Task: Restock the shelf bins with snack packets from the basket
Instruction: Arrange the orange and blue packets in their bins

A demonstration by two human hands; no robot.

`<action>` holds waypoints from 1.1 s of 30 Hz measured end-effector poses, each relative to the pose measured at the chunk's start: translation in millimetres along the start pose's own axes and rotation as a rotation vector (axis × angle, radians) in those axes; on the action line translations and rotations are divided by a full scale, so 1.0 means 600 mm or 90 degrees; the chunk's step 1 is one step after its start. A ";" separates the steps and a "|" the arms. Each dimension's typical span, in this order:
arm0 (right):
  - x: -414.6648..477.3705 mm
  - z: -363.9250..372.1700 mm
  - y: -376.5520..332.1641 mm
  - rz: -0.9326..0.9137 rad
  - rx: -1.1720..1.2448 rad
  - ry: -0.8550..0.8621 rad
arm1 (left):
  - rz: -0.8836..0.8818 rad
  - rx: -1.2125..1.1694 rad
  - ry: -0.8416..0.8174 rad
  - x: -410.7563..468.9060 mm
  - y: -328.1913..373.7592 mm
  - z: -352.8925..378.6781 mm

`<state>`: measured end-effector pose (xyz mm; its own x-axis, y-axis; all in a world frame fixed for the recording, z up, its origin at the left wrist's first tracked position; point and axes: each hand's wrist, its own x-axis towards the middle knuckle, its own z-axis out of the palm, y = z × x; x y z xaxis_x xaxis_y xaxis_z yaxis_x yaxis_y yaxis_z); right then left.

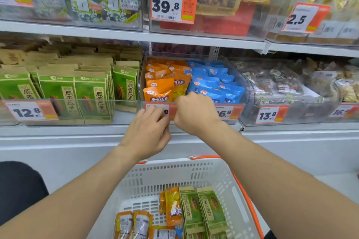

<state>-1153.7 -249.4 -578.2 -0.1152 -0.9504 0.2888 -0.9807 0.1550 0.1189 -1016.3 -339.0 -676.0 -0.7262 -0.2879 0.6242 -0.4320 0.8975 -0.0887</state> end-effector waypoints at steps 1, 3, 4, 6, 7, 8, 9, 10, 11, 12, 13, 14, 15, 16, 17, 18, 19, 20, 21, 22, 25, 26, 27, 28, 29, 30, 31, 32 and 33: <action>-0.015 0.011 -0.004 -0.017 -0.021 -0.028 | 0.022 -0.007 -0.058 -0.012 0.000 0.008; -0.046 0.036 -0.014 -0.041 -0.046 -0.088 | 0.015 -0.017 -0.209 -0.037 0.009 0.019; -0.061 0.050 -0.021 -0.049 -0.053 -0.127 | -0.011 -0.027 -0.293 -0.052 0.016 0.025; -0.091 0.081 -0.036 -0.080 -0.069 -0.202 | -0.067 -0.041 -0.451 -0.081 0.034 0.035; -0.106 0.096 -0.044 -0.099 -0.076 -0.236 | -0.081 -0.038 -0.515 -0.100 0.043 0.044; -0.121 0.107 -0.052 -0.118 -0.080 -0.262 | -0.091 -0.033 -0.566 -0.121 0.051 0.056; -0.136 0.120 -0.061 -0.135 -0.087 -0.281 | -0.104 -0.032 -0.607 -0.144 0.059 0.069; -0.151 0.133 -0.069 -0.143 -0.082 -0.292 | -0.126 -0.036 -0.646 -0.169 0.066 0.085; -0.165 0.148 -0.078 -0.148 -0.077 -0.307 | -0.150 -0.047 -0.681 -0.195 0.071 0.101; -0.178 0.162 -0.088 -0.151 -0.076 -0.325 | -0.171 -0.053 -0.724 -0.221 0.077 0.116; -0.189 0.177 -0.096 -0.154 -0.077 -0.340 | -0.186 -0.056 -0.767 -0.245 0.082 0.129; -0.199 0.190 -0.104 -0.157 -0.078 -0.353 | -0.209 -0.061 -0.813 -0.269 0.087 0.141; -0.209 0.202 -0.112 -0.160 -0.081 -0.362 | -0.233 -0.067 -0.854 -0.290 0.092 0.152; -0.219 0.213 -0.119 -0.164 -0.084 -0.379 | -0.258 -0.080 -0.892 -0.310 0.097 0.161; -0.229 0.222 -0.125 -0.174 -0.090 -0.400 | -0.267 -0.096 -0.921 -0.329 0.101 0.169; -0.239 0.231 -0.130 -0.188 -0.099 -0.426 | -0.265 -0.095 -0.943 -0.344 0.105 0.173; -0.248 0.239 -0.134 -0.201 -0.111 -0.450 | -0.259 -0.095 -0.954 -0.359 0.109 0.179; -0.256 0.244 -0.136 -0.215 -0.120 -0.473 | -0.251 -0.089 -0.961 -0.370 0.113 0.181; -0.262 0.249 -0.137 -0.229 -0.125 -0.493 | -0.257 -0.088 -0.971 -0.379 0.118 0.182; -0.266 0.255 -0.136 -0.238 -0.127 -0.512 | -0.270 -0.091 -0.988 -0.388 0.125 0.182; -0.272 0.267 -0.125 -0.227 -0.109 -0.559 | -0.340 -0.104 -0.996 -0.404 0.141 0.185; -0.272 0.269 -0.121 -0.219 -0.102 -0.568 | -0.355 -0.116 -0.991 -0.402 0.143 0.187; -0.273 0.273 -0.117 -0.209 -0.094 -0.572 | -0.371 -0.132 -0.980 -0.399 0.141 0.189; -0.273 0.276 -0.115 -0.204 -0.086 -0.577 | -0.399 -0.149 -0.961 -0.395 0.140 0.190; -0.273 0.277 -0.113 -0.205 -0.079 -0.582 | -0.426 -0.168 -0.936 -0.392 0.137 0.193; -0.273 0.277 -0.113 -0.204 -0.072 -0.587 | -0.440 -0.186 -0.918 -0.388 0.135 0.193; -0.271 0.276 -0.113 -0.202 -0.068 -0.589 | -0.457 -0.203 -0.906 -0.385 0.135 0.194; -0.269 0.275 -0.114 -0.200 -0.065 -0.590 | -0.465 -0.226 -0.895 -0.384 0.134 0.197; -0.267 0.274 -0.115 -0.197 -0.061 -0.588 | -0.470 -0.254 -0.882 -0.384 0.134 0.200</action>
<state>-1093.6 -152.1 -789.0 0.0266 -0.7838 -0.6205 -0.9761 -0.1543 0.1530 -948.0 -240.4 -920.3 -0.4297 -0.5392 -0.7243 -0.8885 0.3955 0.2327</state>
